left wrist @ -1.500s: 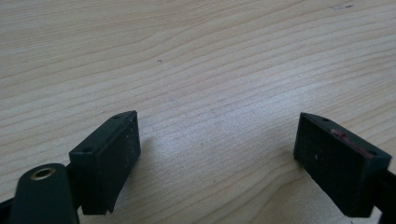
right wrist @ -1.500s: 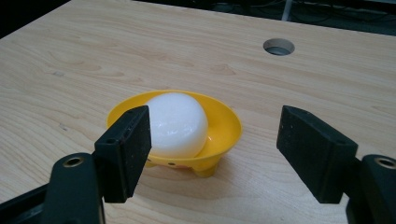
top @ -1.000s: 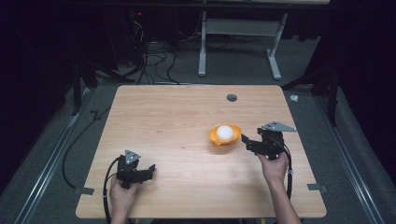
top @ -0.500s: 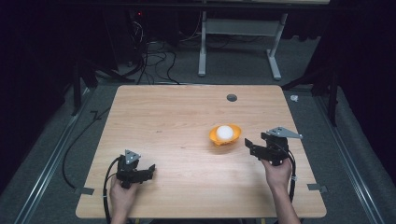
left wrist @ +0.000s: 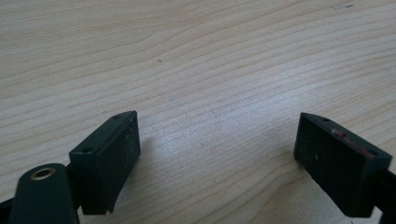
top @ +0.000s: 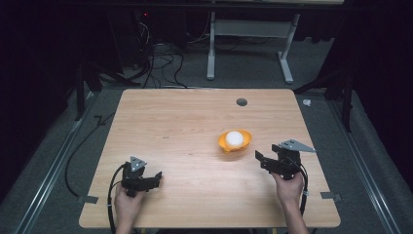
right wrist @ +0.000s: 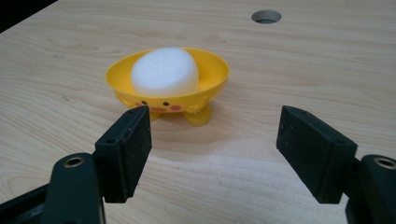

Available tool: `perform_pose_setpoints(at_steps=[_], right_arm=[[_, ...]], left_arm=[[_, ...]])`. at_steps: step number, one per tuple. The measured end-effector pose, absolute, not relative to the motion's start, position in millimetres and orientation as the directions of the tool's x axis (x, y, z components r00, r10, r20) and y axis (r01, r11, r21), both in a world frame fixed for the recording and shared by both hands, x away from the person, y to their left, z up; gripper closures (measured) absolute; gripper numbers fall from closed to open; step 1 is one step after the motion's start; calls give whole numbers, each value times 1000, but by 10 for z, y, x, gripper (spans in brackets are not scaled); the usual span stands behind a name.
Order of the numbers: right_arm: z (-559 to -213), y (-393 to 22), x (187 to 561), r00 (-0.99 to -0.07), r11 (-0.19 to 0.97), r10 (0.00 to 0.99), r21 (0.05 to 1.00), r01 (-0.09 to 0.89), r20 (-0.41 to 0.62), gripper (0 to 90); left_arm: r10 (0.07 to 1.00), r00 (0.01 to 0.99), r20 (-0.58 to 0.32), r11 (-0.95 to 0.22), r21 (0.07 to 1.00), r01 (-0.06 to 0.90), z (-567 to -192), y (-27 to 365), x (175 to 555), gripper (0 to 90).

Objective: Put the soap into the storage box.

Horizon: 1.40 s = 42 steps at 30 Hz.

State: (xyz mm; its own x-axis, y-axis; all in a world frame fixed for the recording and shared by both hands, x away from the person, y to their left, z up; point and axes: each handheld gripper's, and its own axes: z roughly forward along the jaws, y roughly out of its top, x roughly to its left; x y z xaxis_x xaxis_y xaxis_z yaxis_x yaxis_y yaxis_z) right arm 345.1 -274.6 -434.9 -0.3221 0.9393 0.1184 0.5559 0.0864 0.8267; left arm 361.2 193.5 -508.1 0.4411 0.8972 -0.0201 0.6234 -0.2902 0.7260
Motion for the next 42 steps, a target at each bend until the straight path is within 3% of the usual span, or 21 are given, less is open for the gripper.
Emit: perform_pose_setpoints(at_steps=[27, 42], right_arm=[[-4682, -2648, 3373, -325, 95, 936, 791, 605, 136, 268], [-4938, -2407, 3493, -336, 213, 942, 730, 649, 24, 265]], left_arm=[[897, 442, -20, -291, 725, 624, -5080, 1935, 3611, 148], [897, 442, -20, -292, 725, 624, -5080, 1935, 3612, 148]])
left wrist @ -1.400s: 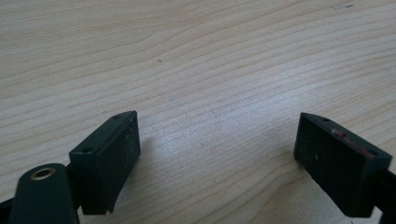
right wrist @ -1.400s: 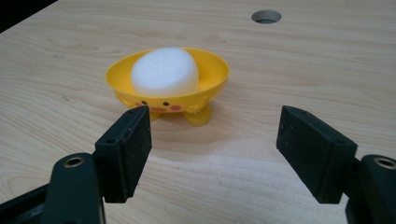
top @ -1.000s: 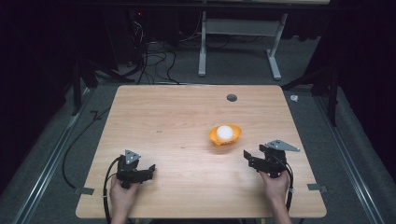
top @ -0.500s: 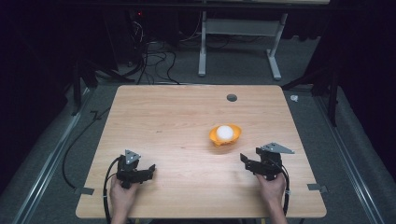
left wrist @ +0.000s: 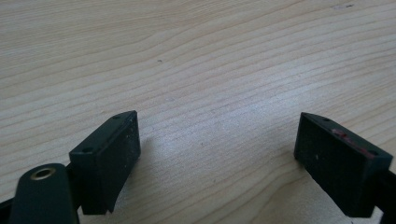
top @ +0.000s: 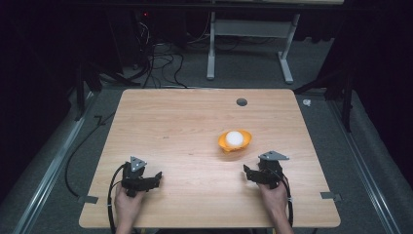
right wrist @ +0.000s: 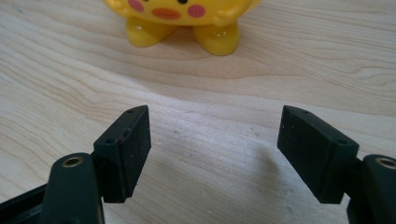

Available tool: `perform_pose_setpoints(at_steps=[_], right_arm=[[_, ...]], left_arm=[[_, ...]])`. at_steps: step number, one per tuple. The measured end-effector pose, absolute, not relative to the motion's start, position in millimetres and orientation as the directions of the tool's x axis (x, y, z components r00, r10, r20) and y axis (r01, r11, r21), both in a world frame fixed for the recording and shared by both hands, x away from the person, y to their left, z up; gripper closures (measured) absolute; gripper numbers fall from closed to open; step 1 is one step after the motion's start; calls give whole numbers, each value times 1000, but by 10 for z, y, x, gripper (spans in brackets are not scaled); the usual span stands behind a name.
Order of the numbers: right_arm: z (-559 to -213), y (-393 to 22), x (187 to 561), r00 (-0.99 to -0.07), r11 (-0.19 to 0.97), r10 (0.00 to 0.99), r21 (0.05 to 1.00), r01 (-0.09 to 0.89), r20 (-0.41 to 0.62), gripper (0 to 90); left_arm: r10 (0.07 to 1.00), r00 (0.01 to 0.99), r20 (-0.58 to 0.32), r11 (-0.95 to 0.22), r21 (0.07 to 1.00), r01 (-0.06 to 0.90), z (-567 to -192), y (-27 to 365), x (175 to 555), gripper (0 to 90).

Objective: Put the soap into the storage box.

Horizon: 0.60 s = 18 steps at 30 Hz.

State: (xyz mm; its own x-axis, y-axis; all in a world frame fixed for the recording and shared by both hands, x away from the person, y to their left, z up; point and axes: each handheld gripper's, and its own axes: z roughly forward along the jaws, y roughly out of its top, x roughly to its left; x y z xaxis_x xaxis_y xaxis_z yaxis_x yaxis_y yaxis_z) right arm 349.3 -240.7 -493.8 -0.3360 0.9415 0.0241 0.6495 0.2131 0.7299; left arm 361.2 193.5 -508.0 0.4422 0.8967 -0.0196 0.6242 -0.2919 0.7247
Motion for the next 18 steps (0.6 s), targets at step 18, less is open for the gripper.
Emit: perform_pose_setpoints(at_steps=[18], right_arm=[[-5030, -2242, 3571, -377, 273, 926, 715, 644, -14, 252]], left_arm=[[898, 440, -20, -290, 725, 625, -5080, 1936, 3611, 148]])
